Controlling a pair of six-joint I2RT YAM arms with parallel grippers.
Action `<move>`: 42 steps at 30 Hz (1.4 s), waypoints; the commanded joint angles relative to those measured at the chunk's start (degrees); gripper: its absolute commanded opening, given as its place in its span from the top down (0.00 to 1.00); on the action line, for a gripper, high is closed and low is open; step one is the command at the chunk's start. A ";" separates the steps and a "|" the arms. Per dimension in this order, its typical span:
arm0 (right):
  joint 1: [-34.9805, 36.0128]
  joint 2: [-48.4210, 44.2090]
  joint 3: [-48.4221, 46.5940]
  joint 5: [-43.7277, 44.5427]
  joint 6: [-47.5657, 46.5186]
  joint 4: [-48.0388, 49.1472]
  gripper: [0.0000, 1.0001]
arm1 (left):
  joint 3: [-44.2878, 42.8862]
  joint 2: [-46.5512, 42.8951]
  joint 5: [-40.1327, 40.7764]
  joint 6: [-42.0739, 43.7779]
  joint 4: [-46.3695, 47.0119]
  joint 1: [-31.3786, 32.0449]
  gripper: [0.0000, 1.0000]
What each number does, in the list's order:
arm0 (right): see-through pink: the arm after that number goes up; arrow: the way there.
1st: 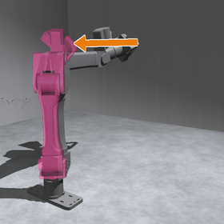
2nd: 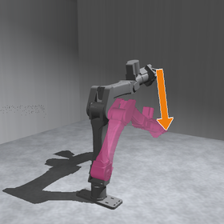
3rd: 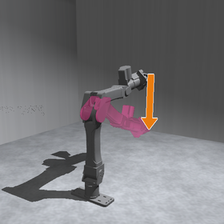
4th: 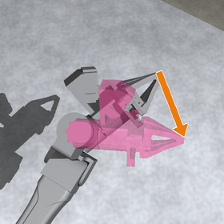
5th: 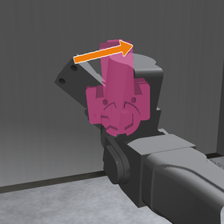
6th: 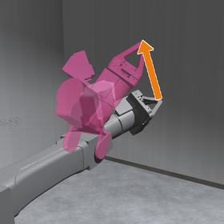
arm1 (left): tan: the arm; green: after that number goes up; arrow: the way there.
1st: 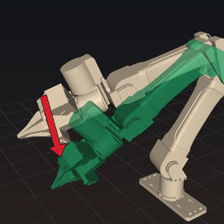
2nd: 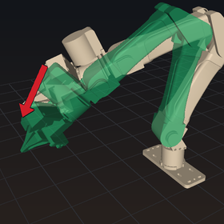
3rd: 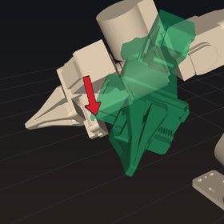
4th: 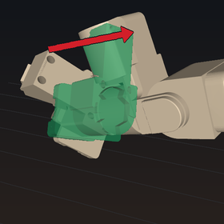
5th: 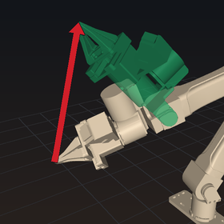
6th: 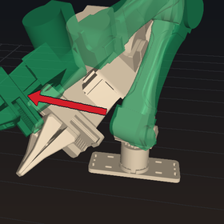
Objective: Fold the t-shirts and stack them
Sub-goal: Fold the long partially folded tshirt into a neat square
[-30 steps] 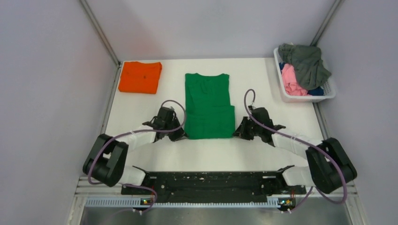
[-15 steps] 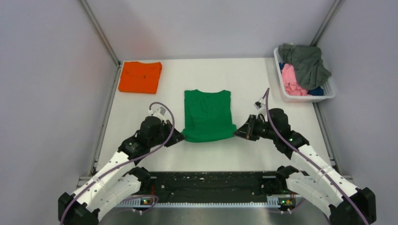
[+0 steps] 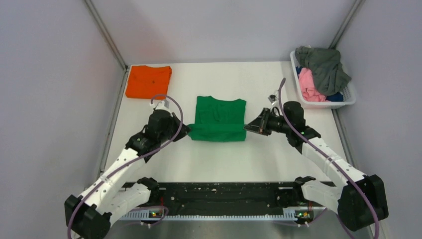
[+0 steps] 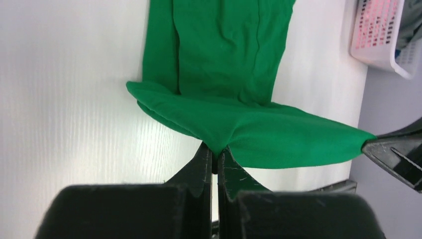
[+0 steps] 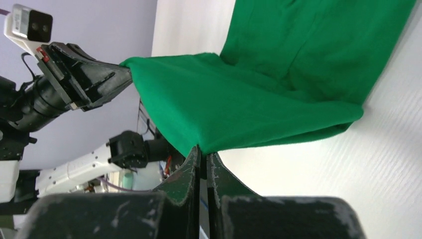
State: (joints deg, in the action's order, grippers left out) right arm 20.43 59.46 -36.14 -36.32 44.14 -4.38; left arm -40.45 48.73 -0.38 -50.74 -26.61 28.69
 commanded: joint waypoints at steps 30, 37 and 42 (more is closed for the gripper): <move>-12.95 36.89 -20.33 -0.24 -0.85 19.07 1.00 | -40.69 55.70 -14.66 12.08 5.97 -18.14 1.00; -13.01 44.79 -25.37 3.75 0.00 21.80 1.00 | -50.94 67.60 -16.10 12.48 3.37 -19.22 1.00; -13.32 52.60 -35.11 2.08 -2.43 15.88 0.60 | -56.88 70.24 -13.11 13.27 0.11 -19.81 0.57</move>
State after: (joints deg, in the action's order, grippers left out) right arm 8.80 108.03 -63.11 -34.98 44.47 13.17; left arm -91.39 119.15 -18.02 -39.68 -24.32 10.92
